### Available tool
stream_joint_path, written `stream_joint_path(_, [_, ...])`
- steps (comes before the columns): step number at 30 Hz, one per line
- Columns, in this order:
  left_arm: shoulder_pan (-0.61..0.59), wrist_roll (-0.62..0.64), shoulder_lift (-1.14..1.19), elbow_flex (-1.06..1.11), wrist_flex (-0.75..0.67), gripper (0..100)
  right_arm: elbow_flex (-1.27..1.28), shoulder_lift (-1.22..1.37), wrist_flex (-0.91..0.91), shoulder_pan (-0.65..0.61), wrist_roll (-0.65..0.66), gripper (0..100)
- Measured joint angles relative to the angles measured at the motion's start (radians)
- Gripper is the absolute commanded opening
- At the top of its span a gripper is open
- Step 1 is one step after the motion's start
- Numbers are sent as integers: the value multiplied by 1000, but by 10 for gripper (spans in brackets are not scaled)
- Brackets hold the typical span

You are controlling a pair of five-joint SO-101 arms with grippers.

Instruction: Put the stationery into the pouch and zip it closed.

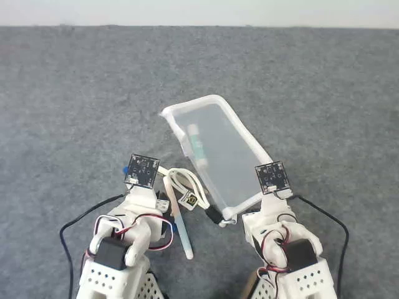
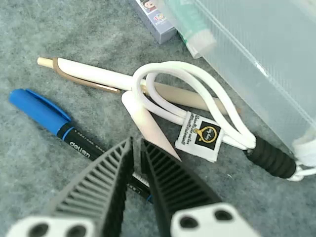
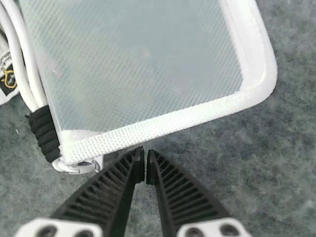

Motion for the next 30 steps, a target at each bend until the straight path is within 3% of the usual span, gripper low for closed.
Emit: stream_joint_path(30, [0, 0, 0, 0, 0, 24, -58, -11, 37, -97, 0, 13])
